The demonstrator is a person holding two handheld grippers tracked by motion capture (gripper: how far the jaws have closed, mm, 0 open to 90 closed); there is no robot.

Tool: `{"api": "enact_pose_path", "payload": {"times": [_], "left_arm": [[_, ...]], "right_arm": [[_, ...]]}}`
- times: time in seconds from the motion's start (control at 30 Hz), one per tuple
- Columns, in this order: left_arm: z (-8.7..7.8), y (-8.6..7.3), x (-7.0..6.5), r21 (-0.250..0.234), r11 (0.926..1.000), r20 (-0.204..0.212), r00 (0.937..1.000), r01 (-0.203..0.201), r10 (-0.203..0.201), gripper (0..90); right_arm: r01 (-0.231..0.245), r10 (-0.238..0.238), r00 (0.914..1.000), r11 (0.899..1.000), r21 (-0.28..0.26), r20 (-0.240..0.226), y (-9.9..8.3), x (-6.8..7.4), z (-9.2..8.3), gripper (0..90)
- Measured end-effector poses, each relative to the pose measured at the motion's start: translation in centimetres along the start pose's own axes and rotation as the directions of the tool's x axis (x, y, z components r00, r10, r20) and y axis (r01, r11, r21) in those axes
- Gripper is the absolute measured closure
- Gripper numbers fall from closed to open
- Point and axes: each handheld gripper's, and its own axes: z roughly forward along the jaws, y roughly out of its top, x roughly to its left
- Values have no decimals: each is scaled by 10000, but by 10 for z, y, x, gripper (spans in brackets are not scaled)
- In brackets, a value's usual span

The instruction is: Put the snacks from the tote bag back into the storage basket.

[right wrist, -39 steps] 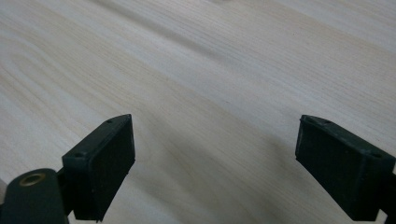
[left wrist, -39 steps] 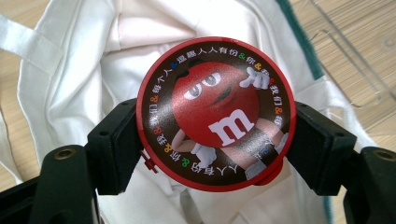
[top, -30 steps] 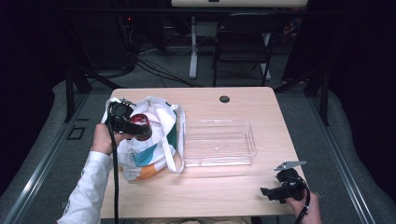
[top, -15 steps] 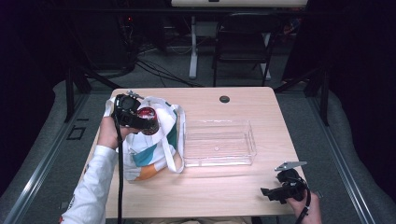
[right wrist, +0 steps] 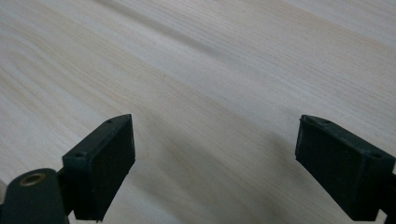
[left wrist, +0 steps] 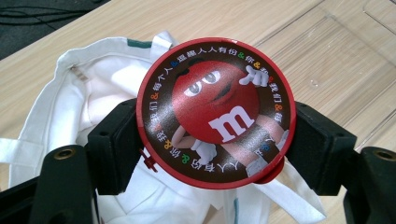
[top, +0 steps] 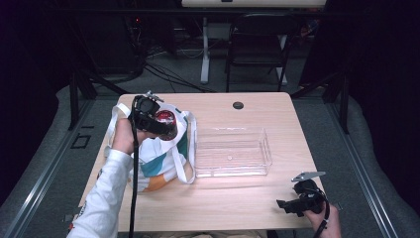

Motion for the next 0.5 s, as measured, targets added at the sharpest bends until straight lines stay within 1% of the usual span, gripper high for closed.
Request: {"api": "enact_pose_path", "payload": {"times": [0.33, 0.47, 0.5], "left_arm": [[5, 11, -13, 64, 9992, 183, 9990, -401, 400, 257], [7, 15, -19, 44, 9985, 242, 9983, -539, 538, 257], [7, 17, -20, 50, 9983, 292, 9979, -575, 573, 257]], "right_arm": [[21, -21, 10000, 10000, 37, -53, 0, 0, -1, 114], [51, -51, 10000, 10000, 48, 12, -1, -1, -1, 114], [-4, 4, 10000, 10000, -6, -53, -1, 0, 0, 114]]}}
